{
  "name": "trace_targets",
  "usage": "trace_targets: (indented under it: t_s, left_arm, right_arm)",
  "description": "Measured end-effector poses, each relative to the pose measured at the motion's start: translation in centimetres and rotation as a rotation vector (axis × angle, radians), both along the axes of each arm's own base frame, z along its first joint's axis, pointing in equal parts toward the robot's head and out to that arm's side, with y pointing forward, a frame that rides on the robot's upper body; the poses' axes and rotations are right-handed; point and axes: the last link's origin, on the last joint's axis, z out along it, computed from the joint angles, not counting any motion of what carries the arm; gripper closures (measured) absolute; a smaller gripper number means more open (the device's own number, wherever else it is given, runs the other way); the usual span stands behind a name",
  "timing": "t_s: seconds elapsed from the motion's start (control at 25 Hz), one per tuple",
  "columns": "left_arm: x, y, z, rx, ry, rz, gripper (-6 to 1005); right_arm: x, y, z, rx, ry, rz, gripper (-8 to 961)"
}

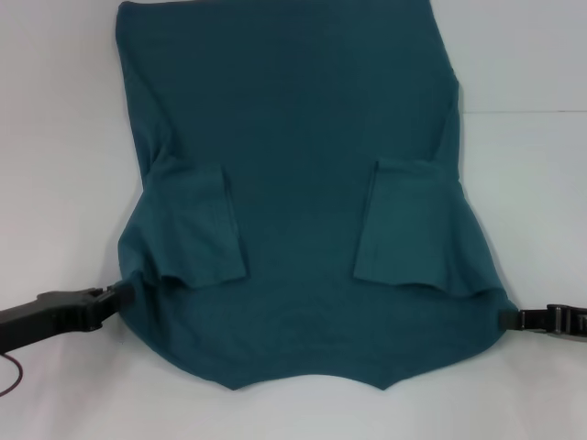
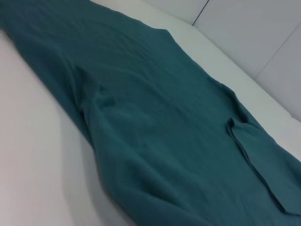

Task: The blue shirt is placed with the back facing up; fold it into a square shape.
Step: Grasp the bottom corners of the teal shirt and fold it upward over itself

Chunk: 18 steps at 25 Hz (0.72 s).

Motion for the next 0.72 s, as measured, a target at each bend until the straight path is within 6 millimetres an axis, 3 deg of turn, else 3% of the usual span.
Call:
trace_targets:
  t_s: [0.72]
  left_arm:
    - [-2.1,-4.6,2.5,0.008,-0.088,0.095,958]
  right_arm:
    - [0.1,-3.4,-0.2,-0.012,0.049,0.170,918]
